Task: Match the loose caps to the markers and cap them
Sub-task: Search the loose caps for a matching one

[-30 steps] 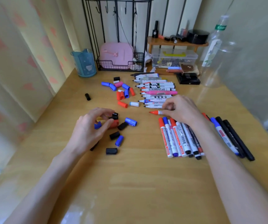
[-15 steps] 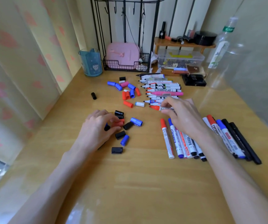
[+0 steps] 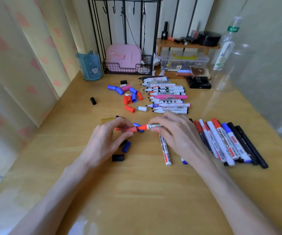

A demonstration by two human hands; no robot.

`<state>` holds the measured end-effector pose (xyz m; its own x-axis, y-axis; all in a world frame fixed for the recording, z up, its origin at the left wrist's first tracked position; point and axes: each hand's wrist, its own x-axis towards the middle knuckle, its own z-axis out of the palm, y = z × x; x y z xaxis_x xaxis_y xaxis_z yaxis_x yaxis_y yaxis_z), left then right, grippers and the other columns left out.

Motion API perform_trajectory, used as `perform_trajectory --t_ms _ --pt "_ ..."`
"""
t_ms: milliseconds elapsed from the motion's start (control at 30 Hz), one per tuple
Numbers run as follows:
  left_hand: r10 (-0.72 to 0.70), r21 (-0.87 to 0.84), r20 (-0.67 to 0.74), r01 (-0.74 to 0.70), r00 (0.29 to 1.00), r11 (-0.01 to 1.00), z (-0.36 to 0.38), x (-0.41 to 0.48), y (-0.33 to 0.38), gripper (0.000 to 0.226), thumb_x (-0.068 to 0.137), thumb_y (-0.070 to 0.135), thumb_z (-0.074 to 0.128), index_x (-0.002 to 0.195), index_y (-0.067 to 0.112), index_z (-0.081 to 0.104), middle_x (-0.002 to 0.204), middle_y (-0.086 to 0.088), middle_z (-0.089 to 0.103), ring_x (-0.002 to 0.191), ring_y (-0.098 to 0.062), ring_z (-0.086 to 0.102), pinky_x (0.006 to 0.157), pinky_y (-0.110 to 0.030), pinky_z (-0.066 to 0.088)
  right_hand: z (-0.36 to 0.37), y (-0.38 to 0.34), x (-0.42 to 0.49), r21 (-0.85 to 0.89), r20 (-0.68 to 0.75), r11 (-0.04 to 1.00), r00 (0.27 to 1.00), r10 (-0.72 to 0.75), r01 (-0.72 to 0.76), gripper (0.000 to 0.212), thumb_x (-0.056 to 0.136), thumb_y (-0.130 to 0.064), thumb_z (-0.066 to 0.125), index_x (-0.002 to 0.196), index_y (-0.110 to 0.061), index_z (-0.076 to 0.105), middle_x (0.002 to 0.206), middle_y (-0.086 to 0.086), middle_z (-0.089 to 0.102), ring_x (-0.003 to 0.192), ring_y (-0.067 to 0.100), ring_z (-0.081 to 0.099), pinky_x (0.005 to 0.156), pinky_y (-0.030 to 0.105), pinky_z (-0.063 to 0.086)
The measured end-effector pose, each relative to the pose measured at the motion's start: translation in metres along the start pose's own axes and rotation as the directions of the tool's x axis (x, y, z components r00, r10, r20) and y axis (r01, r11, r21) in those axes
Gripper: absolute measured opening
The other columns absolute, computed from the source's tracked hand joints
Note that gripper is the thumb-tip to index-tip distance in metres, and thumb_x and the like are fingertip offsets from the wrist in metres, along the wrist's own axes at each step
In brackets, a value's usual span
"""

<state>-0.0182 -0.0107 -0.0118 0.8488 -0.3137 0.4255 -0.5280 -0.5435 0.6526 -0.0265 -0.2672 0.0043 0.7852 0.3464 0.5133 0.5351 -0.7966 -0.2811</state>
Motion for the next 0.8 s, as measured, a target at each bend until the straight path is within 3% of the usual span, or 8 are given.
perform_trajectory --t_ms 167,400,567,800 --pt "-0.004 -0.044 -0.022 0.003 1.0 0.999 0.008 -0.004 0.006 0.012 0.093 0.02 0.078 0.105 0.021 0.075 0.088 0.022 0.07 0.079 0.002 0.061 0.067 -0.011 0.039 0.0 -0.008 -0.003 0.015 0.013 0.999 0.999 -0.036 0.035 0.021 0.1 -0.039 0.061 0.114 -0.027 0.072 0.093 -0.007 0.058 0.083 0.012 0.054 0.075 0.043 0.047" --pt "0.015 -0.051 -0.046 -0.018 0.999 0.999 0.006 -0.005 0.002 0.016 0.093 0.027 0.078 0.108 0.027 0.079 0.088 0.009 0.071 0.078 -0.02 0.062 0.07 -0.026 0.048 0.01 -0.01 -0.007 0.004 -0.051 0.999 0.998 -0.032 0.032 0.026 0.102 -0.037 0.059 0.115 -0.02 0.075 0.092 -0.006 0.06 0.081 0.016 0.058 0.068 0.046 0.045" --pt "0.013 -0.09 -0.092 -0.022 0.996 0.996 0.008 -0.005 0.001 0.014 0.093 0.018 0.078 0.107 0.018 0.081 0.09 0.007 0.073 0.081 -0.019 0.067 0.078 -0.025 0.052 0.012 -0.013 -0.007 0.007 -0.087 1.0 0.996 -0.016 0.017 0.02 0.098 -0.033 0.067 0.112 -0.022 0.077 0.088 -0.006 0.06 0.075 0.017 0.057 0.063 0.043 0.043" --pt "0.003 -0.073 -0.072 -0.008 0.997 0.997 0.006 -0.004 0.0 0.015 0.094 0.025 0.074 0.108 0.023 0.08 0.094 0.01 0.073 0.084 -0.019 0.067 0.078 -0.039 0.054 0.021 -0.018 -0.012 0.047 -0.11 0.998 0.993 0.05 -0.045 0.02 0.1 -0.036 0.065 0.111 -0.025 0.077 0.09 -0.008 0.061 0.076 0.017 0.057 0.067 0.043 0.043"
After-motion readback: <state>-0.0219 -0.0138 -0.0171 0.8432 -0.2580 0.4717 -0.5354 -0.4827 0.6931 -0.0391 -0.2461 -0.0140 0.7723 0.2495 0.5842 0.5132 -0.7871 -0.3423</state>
